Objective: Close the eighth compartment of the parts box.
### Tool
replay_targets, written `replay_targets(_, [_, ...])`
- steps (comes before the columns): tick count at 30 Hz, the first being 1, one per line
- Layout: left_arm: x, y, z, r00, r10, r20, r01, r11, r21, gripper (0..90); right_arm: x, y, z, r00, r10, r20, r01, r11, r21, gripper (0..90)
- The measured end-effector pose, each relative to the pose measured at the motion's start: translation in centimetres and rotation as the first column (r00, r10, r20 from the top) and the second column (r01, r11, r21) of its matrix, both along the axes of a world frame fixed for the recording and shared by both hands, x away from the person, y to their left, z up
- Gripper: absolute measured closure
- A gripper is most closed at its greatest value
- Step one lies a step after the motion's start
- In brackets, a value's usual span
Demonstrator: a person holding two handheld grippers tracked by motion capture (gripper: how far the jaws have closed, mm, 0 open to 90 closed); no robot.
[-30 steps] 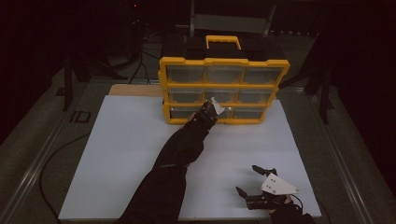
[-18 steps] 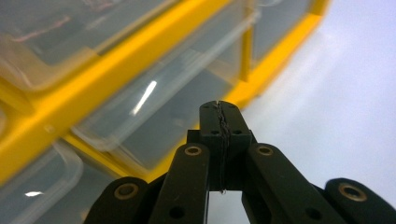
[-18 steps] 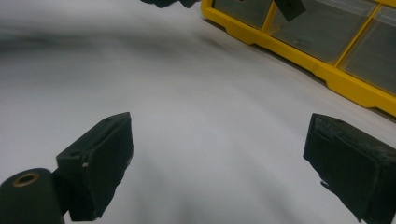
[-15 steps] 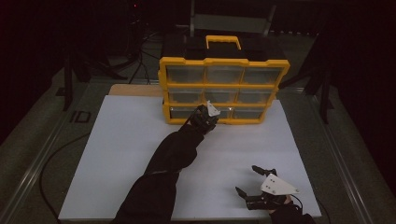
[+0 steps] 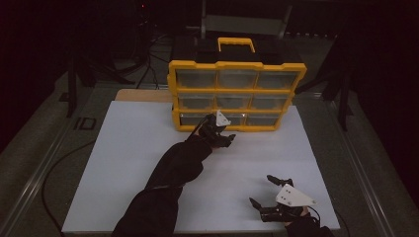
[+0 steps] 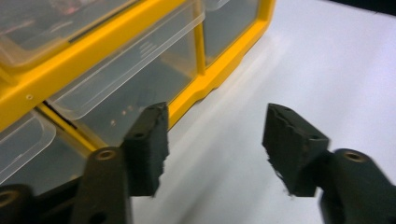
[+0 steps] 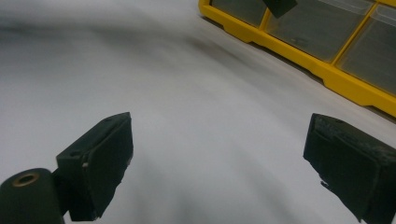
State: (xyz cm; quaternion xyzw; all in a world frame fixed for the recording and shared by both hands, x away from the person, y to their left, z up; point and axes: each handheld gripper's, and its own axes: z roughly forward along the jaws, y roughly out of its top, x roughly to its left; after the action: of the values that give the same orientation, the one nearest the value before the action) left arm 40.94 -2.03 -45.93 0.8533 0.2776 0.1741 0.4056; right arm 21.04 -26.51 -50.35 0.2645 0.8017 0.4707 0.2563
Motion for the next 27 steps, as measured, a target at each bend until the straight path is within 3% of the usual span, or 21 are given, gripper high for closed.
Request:
replay_targets(3, [0.0,-0.1,0.0,0.9995,-0.018,-0.025,0.018,0.9998,0.005,23.8,0.0,0.0,0.0,1.0000,0.004,0.005,-0.004,1.000,-0.007,8.4])
replay_targets(6, [-0.2,0.0,0.0,0.9993,-0.029,-0.023,0.029,0.9995,-0.011,18.5,0.0,0.0,0.0,1.0000,0.002,0.005,-0.002,1.000,-0.007,8.4])
replay_targets(11, [-0.3,0.1,-0.1,0.9938,-0.086,-0.071,0.085,0.9963,-0.010,3.8,0.0,0.1,0.0,1.0000,0.001,0.005,-0.001,1.000,-0.010,8.4])
replay_targets(18, [-0.7,0.2,-0.2,0.9881,-0.129,-0.083,0.127,0.9915,-0.029,0.0,0.0,0.1,0.0,1.0000,0.001,0.006,-0.001,1.000,-0.010,8.4])
replay_targets(27, [-1.3,0.5,0.5,0.9780,-0.193,-0.079,0.187,0.9793,-0.076,0.0,0.0,0.1,0.0,1.0000,-0.001,0.006,0.001,1.000,-0.015,8.4])
